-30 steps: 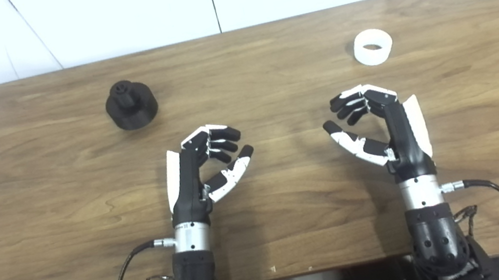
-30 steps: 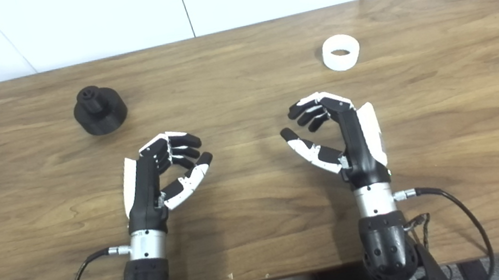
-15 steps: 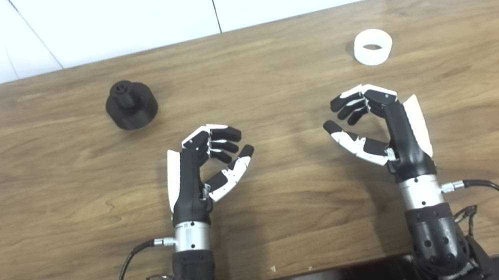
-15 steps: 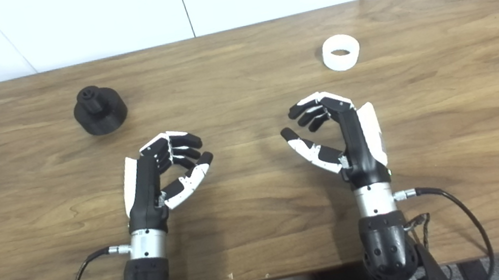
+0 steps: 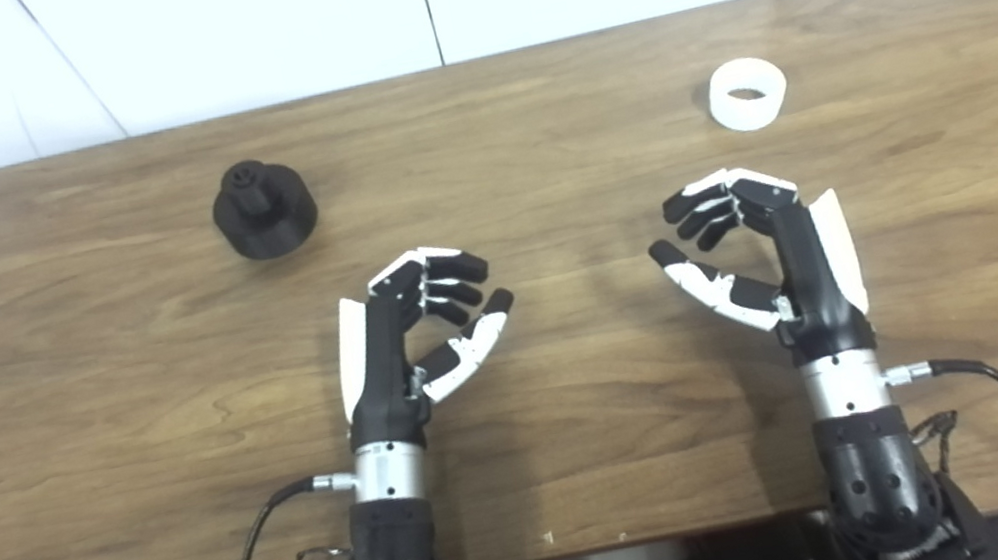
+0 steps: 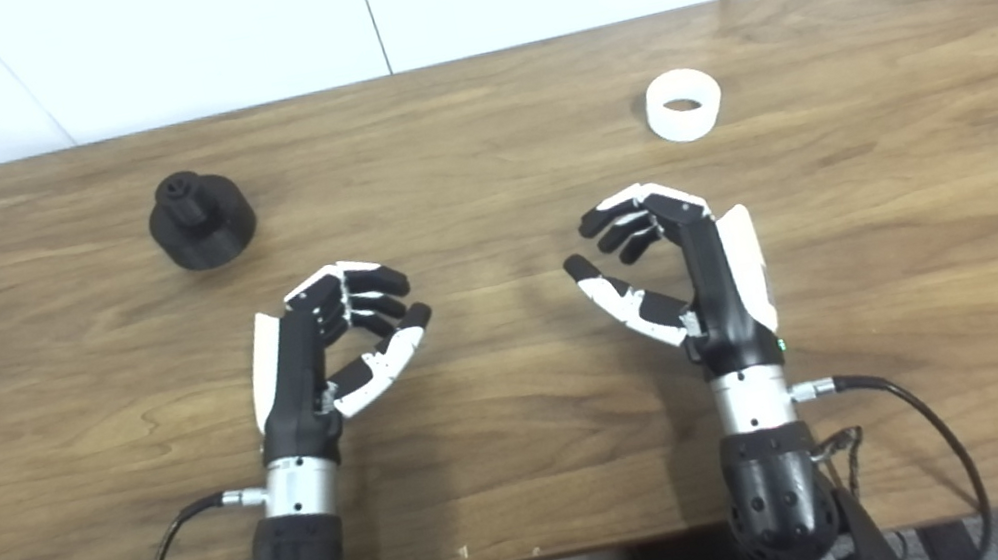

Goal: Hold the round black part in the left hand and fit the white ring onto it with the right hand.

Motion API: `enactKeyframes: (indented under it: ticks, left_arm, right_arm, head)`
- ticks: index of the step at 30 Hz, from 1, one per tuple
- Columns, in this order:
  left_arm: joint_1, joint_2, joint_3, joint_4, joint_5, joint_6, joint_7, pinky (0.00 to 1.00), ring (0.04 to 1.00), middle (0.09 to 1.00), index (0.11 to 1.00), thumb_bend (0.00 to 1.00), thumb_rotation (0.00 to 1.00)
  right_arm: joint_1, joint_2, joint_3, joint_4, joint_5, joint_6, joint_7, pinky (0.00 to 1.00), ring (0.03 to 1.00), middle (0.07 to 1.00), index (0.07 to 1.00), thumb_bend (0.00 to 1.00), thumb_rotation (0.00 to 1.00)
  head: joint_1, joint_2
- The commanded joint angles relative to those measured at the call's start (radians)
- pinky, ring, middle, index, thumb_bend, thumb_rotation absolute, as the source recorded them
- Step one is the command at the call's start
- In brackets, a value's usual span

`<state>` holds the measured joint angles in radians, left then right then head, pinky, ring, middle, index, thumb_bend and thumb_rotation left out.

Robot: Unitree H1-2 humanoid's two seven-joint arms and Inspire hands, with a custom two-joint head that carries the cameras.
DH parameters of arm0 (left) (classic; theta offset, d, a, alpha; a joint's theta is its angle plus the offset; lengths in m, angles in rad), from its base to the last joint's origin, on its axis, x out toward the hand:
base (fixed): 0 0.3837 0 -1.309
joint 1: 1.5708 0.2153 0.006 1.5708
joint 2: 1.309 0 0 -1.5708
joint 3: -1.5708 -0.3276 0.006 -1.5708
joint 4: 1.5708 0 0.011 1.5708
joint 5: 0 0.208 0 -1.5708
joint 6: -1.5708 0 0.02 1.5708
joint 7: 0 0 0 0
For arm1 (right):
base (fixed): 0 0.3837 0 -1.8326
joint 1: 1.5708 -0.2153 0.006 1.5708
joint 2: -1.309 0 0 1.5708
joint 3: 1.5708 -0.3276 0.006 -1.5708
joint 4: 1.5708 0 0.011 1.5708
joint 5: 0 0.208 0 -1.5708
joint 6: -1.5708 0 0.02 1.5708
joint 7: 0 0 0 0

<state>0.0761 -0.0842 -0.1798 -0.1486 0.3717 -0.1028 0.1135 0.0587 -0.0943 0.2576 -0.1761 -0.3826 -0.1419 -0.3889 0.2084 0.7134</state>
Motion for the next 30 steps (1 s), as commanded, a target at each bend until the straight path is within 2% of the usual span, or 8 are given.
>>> enactKeyframes:
  ticks: [1,6,22,25,27,30]
  left_arm:
    - [-0.021,-0.021,-0.018,0.006,0.033,-0.046,0.028,0.40,0.512,0.568,0.492,0.50,0.05]
    - [-0.014,-0.040,-0.032,0.022,0.053,-0.041,0.050,0.40,0.514,0.569,0.492,0.50,0.05]
    - [-0.020,-0.031,-0.029,0.019,0.072,-0.032,0.066,0.41,0.529,0.596,0.493,0.50,0.06]
    - [-0.029,-0.017,-0.025,0.020,0.106,-0.034,0.078,0.44,0.567,0.634,0.495,0.50,0.06]
    - [-0.036,-0.005,-0.021,0.016,0.139,-0.031,0.092,0.51,0.651,0.686,0.496,0.50,0.06]
    - [-0.051,0.012,-0.005,0.011,0.147,-0.027,0.093,0.59,0.720,0.733,0.498,0.50,0.07]
  right_arm:
    - [0.035,0.065,-0.021,0.027,0.029,-0.043,0.003,0.38,0.497,0.588,0.495,0.50,0.15]
    - [0.037,0.043,-0.035,0.044,0.044,-0.080,0.006,0.38,0.486,0.579,0.495,0.50,0.15]
    - [0.040,0.049,-0.048,0.050,0.045,-0.088,0.016,0.39,0.500,0.580,0.495,0.50,0.15]
    - [0.040,0.049,-0.048,0.051,0.043,-0.089,0.018,0.39,0.497,0.576,0.495,0.50,0.15]
    - [0.041,0.050,-0.048,0.051,0.039,-0.086,0.017,0.39,0.495,0.575,0.495,0.50,0.15]
    - [0.040,0.051,-0.049,0.055,0.042,-0.087,0.018,0.39,0.495,0.574,0.495,0.50,0.15]
  head:
    - [0.011,-0.003]
    - [0.053,-0.022]
    - [0.043,-0.026]
    - [0.043,-0.026]
    - [0.044,-0.028]
    - [0.044,-0.029]
